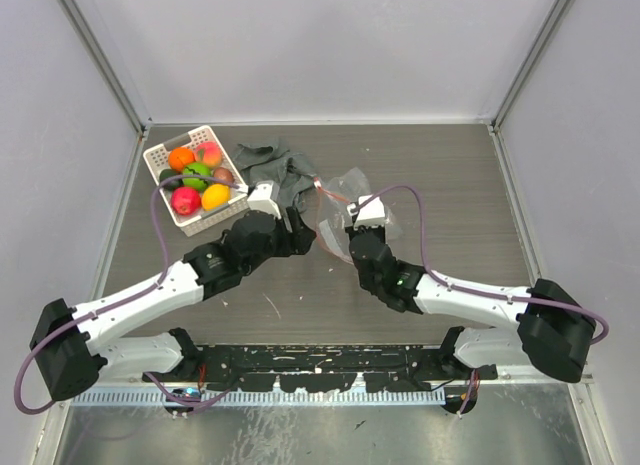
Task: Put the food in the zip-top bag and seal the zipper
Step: Open the zipper of the food storage bag at the center of the board, then pick up the fake fruit from the bin.
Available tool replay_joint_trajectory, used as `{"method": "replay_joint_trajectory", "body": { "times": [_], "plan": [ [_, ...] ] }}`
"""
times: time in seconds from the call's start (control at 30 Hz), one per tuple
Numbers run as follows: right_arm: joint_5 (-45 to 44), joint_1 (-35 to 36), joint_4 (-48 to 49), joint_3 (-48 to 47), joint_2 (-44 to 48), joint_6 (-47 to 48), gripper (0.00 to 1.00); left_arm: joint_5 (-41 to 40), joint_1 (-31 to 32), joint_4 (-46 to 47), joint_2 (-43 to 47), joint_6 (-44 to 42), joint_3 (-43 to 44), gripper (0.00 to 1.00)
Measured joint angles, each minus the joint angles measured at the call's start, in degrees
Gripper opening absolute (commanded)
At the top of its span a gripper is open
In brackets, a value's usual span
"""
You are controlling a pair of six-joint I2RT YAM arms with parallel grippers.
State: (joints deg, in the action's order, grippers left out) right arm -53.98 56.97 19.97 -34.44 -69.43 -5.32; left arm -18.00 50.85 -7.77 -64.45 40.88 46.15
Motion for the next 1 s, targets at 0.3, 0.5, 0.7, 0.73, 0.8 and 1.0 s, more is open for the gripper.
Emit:
{"method": "replay_joint_trajectory", "body": {
  "times": [0.3,0.5,0.7,0.73,0.8,1.0],
  "plan": [
    [4.4,-4.1,-5.7,-4.7,-3.7,-0.2,0.0,0.6,-6.0,-7.6,0.0,-1.5,4.5,0.74],
    [7.5,-7.2,-9.3,-8.3,-5.8,-0.6,0.0,1.0,-14.7,-14.6,-0.2,-4.5,8.0,0.8],
    [9.6,-8.7,-9.7,-8.5,-6.0,-0.6,0.0,3.7,-25.8,-20.4,-2.3,-10.6,13.9,0.87],
    [10.1,-8.7,-9.5,-8.3,-5.9,-0.6,0.0,4.5,-27.9,-21.7,-3.5,-12.0,15.5,0.9],
    [10.8,-8.7,-9.1,-7.6,-5.9,-0.5,0.0,6.3,-31.7,-24.0,-6.5,-15.2,19.4,0.92],
    [12.0,-8.9,-8.8,-5.0,-5.4,-0.4,0.0,13.1,-39.5,-29.1,-18.4,-23.6,30.5,0.95]
  ]
}}
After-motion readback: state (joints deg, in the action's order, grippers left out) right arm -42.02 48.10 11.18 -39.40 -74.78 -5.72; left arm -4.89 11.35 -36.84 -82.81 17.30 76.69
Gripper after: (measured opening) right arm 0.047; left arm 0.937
